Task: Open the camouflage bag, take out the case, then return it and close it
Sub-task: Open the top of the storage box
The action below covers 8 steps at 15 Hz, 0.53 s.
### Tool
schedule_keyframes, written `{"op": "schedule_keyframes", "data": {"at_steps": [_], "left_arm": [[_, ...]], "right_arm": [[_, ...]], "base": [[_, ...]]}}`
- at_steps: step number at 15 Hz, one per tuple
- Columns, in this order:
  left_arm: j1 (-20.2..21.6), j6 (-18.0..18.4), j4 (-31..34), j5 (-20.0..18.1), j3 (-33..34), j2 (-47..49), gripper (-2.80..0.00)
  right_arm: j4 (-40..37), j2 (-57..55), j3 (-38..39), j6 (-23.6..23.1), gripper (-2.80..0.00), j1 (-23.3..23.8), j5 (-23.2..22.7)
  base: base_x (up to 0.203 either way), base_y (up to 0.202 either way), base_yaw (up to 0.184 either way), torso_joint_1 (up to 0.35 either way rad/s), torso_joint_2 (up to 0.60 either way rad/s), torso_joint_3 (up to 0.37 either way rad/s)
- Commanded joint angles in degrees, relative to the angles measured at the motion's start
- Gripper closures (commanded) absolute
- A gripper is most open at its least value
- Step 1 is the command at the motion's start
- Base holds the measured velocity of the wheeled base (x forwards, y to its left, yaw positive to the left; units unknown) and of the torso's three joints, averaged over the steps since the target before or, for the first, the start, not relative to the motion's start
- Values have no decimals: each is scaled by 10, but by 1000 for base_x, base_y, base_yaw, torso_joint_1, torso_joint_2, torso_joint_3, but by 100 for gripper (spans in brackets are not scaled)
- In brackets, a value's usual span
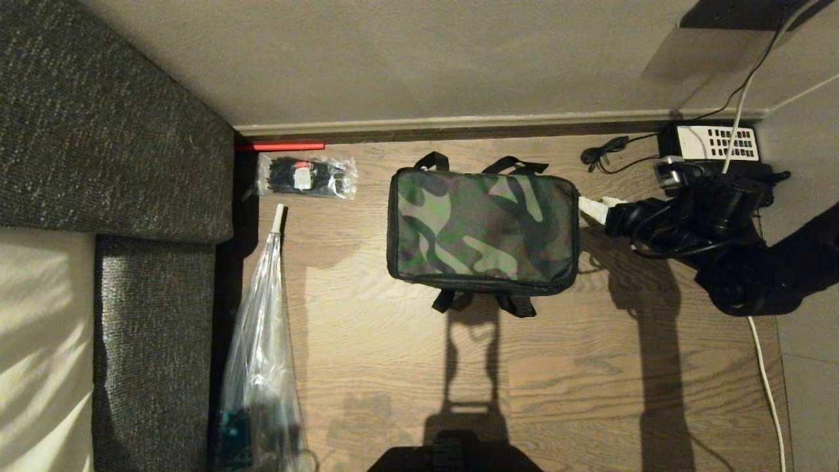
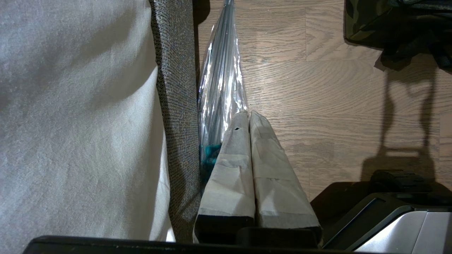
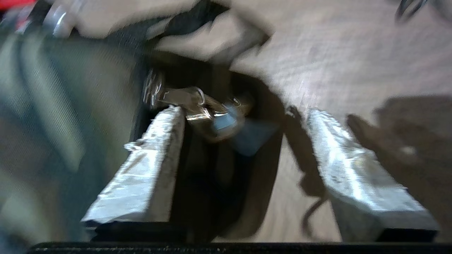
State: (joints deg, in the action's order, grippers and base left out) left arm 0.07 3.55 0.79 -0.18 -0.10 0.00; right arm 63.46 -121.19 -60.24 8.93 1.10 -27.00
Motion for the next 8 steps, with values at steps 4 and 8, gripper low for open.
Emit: {"op": "schedule_keyframes", "data": {"at_steps": [4, 8], "left_arm": [[0, 0, 0, 0, 0, 0, 0], [0, 1, 0, 0, 0, 0, 0]], "right_arm": [[14, 40, 41, -15, -280, 63, -96], [-4, 63, 69, 12, -280, 77, -103]], "base": [[0, 0, 0, 0, 0, 0], [0, 0, 0, 0, 0, 0]]}}
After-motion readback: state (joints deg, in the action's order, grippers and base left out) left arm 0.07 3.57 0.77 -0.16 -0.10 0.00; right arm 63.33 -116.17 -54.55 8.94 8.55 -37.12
